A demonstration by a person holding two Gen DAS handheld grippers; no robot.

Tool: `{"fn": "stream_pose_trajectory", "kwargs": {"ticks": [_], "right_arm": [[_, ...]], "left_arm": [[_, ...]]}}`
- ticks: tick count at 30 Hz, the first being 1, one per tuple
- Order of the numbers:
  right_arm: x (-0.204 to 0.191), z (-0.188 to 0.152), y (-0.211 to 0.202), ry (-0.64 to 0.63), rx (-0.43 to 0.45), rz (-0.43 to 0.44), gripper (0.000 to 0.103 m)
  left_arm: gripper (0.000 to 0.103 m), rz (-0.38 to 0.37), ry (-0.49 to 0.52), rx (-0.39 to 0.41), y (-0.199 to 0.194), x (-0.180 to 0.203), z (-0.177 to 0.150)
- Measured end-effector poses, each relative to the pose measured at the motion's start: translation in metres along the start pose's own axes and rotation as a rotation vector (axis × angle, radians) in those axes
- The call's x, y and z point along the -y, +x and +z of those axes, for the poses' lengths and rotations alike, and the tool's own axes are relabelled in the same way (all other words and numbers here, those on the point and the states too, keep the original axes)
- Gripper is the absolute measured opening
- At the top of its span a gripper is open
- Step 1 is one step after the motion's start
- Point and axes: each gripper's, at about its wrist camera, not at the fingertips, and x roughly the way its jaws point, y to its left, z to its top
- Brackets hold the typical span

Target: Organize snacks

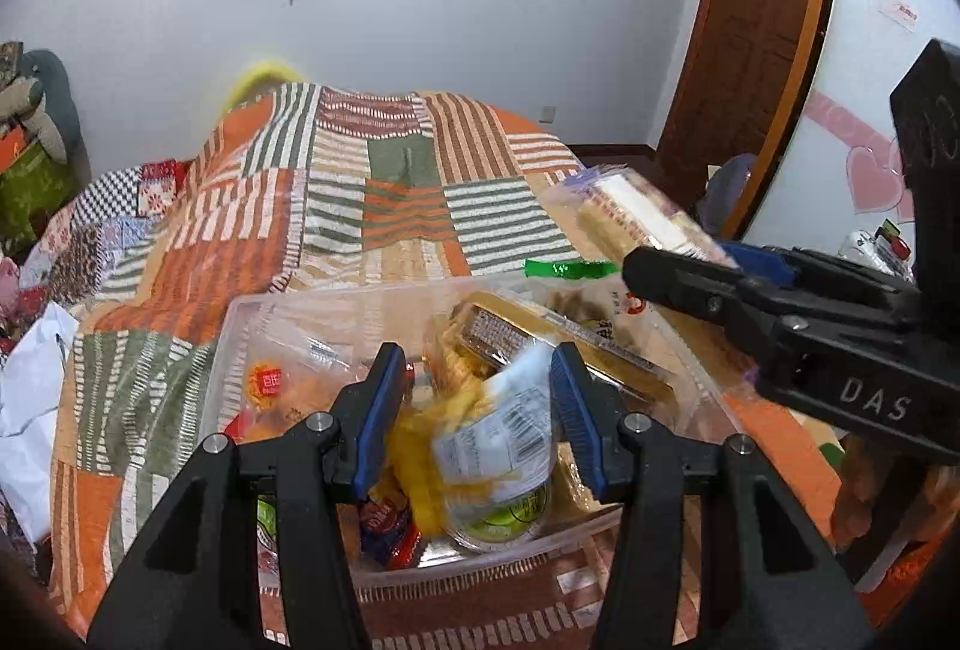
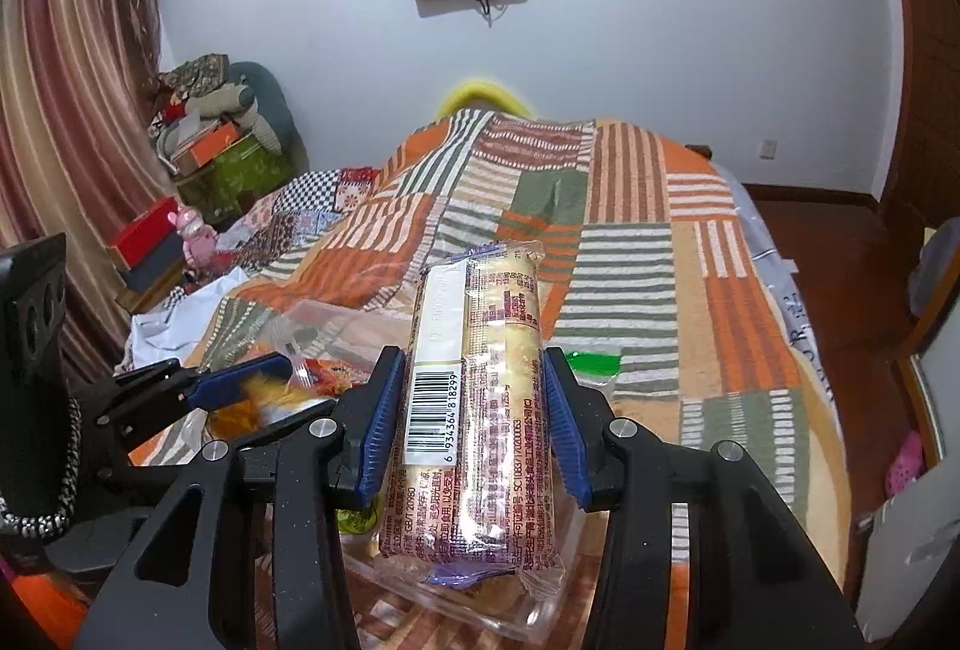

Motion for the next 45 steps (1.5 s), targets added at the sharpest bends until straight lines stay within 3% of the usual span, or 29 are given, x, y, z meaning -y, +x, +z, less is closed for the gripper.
{"fn": "stream_pose_trajectory", "kwargs": {"ticks": [8,16,27,32,36,38,45], "right_arm": [[0.005,-0.004,0.005,0.029,-0.04,0.027,0.043],[-0.005,-0.001,-0.026,-0.016,0.003,0.018,0.043],[-0.024,0.006,-0.109,-0.017,0.168,0.05,0.043],[-0.04,0.005,-0.142,-0.024,0.245,0.072,0.05],[-0.051,0.0,-0.159,-0.032,0.279,0.076,0.058],[-0.056,-0.003,-0.166,-0.035,0.295,0.07,0.07],[-0.066,-0.012,-0.179,-0.044,0.329,0.042,0.083]], "left_arm": [[0.05,-0.041,-0.055,-0.011,-0.004,-0.01,-0.003],[0.05,-0.051,-0.058,0.051,-0.038,-0.005,0.003],[0.052,-0.052,-0.044,0.25,-0.144,0.003,0.009],[0.054,-0.025,-0.016,0.326,-0.189,0.012,0.004],[0.071,-0.002,-0.005,0.384,-0.219,0.018,-0.003],[0.077,0.013,0.004,0.407,-0.232,0.022,-0.008],[0.099,0.044,0.006,0.449,-0.257,0.028,-0.02]]}}
